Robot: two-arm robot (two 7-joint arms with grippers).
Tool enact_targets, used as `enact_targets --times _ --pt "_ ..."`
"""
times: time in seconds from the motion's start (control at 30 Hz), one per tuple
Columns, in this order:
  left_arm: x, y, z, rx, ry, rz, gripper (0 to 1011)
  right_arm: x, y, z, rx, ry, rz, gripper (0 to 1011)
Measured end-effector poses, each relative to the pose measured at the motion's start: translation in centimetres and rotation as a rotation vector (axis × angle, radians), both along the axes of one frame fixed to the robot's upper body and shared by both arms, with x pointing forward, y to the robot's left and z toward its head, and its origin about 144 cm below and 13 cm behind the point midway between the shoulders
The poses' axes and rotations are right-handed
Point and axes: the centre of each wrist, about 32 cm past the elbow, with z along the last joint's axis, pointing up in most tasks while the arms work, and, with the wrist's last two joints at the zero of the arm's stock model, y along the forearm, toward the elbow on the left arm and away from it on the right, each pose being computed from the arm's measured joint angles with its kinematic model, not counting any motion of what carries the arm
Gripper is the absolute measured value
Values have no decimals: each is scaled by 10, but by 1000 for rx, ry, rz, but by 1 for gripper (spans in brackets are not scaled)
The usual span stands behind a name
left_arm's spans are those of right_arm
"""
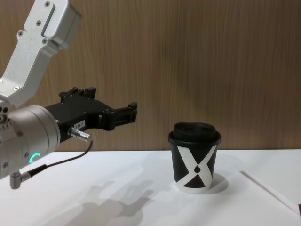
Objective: Pick up the straw with one hand, pass it to the other hand, and insert it into the cup.
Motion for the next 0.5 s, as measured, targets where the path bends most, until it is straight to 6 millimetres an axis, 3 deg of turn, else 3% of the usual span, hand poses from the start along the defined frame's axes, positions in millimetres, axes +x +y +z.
enact_targets --times 0.5 --pt "0 0 0 0 0 0 1003 0 0 0 -15 -25 -13 0"
